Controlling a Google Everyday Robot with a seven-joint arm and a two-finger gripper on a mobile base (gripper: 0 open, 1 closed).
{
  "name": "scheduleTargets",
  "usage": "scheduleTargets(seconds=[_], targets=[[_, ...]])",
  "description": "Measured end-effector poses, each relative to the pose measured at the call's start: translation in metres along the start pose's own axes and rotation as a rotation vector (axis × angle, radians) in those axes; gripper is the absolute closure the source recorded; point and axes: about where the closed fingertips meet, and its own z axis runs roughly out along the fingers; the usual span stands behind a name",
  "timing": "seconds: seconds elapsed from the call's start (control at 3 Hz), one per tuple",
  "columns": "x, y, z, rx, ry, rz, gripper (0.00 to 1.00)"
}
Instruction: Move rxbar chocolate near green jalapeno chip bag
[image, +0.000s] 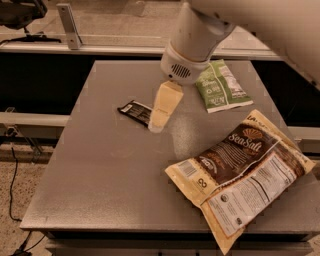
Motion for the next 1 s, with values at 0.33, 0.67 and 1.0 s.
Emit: scheduleTargets(seconds=[0.33,0.67,1.0], targets=[[-0.017,-0.001,0.024,0.001,0.013,0.0,0.0],[-0.034,-0.007,0.054,-0.001,0.047,-0.013,0.0],[-0.038,-0.016,0.068,-0.006,0.061,-0.004,0.0]])
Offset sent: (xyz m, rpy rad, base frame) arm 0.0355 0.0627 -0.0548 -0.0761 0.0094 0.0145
